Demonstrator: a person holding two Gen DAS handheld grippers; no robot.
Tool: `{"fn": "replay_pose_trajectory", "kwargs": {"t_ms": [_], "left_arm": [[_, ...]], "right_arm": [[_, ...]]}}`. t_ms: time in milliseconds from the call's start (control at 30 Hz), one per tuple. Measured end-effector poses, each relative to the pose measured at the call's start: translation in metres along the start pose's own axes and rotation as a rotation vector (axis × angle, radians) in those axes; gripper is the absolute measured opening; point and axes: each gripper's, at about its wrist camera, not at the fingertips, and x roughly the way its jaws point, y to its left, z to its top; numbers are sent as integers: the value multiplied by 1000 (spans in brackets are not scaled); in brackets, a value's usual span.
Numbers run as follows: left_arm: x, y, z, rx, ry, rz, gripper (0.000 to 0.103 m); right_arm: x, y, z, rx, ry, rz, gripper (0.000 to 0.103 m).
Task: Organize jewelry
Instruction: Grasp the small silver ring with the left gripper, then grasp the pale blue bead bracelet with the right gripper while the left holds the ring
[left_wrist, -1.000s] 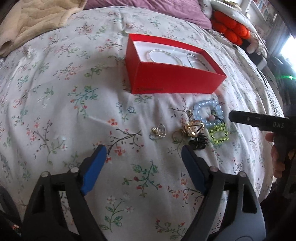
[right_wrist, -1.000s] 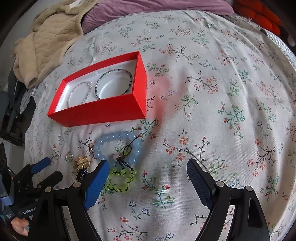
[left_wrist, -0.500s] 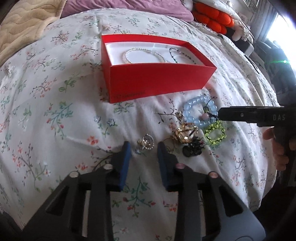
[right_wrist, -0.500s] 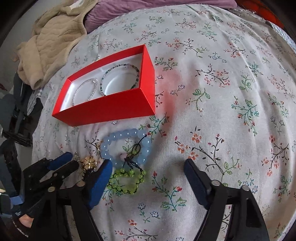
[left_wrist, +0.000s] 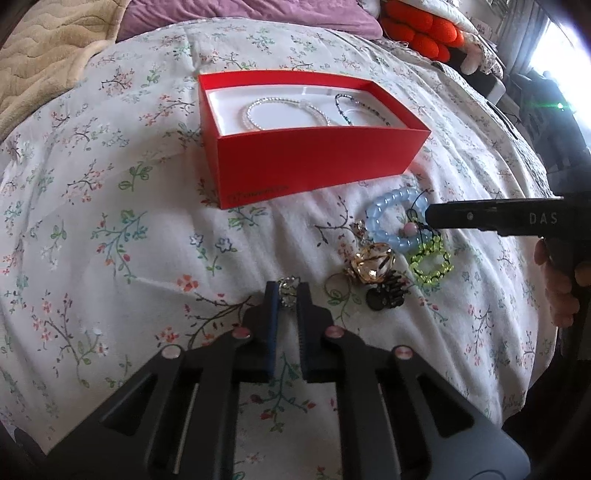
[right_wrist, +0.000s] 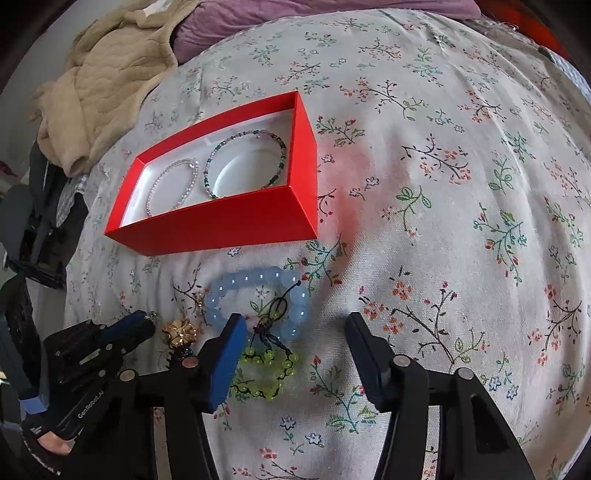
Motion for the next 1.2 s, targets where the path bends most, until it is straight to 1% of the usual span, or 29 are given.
{"fn": "replay_pose_trajectory", "kwargs": {"t_ms": [67,233,467,533,567,600,733,867,1000,1067,1200], "left_arm": [[-4,3,-2,-1,-3,0,11],[-15,12,-7,-9,-11,-6,11],[-22,29,-14,-19,-5,15,12],[-22,31,-17,-8,9,5,19],[-23,31,-18,1,9,3,26],[-24,30,-20,12,8,0,31],[-25,24,-24,61,20,4,36],[-20,26,-24,48,24,1,37],[-16,22,-22,75,24,12,37],[-15,20,-22,87,28,22,37],[-13,18,-21,103,27,38,36]], "right_arm": [[0,2,1,-7,1,2,51],[1,5,3,-16,0,-2,47],[3,4,8,-12,-4,-19,38],[4,4,10,-7,-6,-25,36],[5,5,11,-5,-7,-26,36],[6,4,12,-1,-7,-28,36],[11,5,16,4,-2,-41,32],[17,10,19,-14,0,-60,27],[21,15,22,-35,1,-77,22],[23,18,23,-50,1,-92,14],[24,19,24,-61,-3,-99,12]]}}
